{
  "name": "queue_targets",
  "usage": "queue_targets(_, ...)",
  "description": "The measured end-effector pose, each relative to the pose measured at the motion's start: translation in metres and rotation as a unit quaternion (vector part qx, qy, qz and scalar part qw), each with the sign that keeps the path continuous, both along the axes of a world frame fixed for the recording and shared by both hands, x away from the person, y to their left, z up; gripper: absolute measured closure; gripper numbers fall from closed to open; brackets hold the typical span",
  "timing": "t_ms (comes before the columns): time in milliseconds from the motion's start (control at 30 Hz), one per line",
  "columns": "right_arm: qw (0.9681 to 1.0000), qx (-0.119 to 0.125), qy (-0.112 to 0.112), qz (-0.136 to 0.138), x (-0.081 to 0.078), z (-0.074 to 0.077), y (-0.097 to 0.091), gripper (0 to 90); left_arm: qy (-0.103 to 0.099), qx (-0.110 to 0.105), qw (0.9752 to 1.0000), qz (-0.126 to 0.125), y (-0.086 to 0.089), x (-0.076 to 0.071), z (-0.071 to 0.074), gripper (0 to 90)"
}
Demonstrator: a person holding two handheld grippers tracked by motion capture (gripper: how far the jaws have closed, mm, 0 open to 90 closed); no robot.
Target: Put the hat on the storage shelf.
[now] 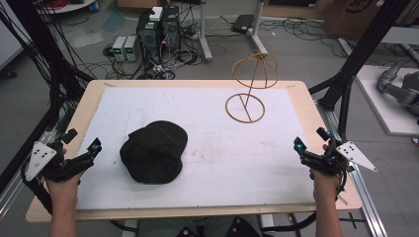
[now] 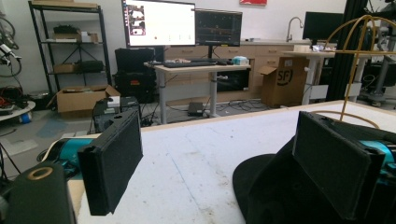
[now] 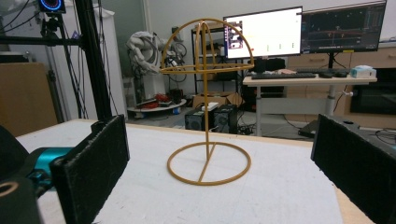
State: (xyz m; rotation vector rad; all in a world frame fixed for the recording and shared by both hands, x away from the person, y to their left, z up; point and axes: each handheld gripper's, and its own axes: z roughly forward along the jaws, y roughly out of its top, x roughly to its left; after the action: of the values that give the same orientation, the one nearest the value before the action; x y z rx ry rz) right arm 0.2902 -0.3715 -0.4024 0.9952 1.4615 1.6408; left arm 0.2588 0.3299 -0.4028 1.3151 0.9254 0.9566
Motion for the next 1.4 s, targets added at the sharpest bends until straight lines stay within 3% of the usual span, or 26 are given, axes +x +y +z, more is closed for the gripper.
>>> queue_targets(467,1.0000,0.002,0.001,-0.001,0.001,0.000,0.000,3.8,-0.004,0.007,0.9999,-0.010,-0.004,-0.004,0.005,16.3)
queue_targets(800,1.0000,0.002,0.000,-0.002,0.001,0.000,0.000,3.8,-0.007,0.013,0.9992,-0.036,-0.011,-0.009,0.009,16.5)
queue_targets(1133,1.0000,0.004,0.001,-0.003,0.001,0.000,-0.002,3.8,-0.002,0.025,0.9969,-0.075,-0.031,-0.013,0.010,16.4)
queue_targets(1400,0.9999,0.008,0.000,-0.007,0.000,0.000,-0.003,3.8,0.008,0.041,0.9933,-0.108,-0.048,-0.019,0.006,16.4)
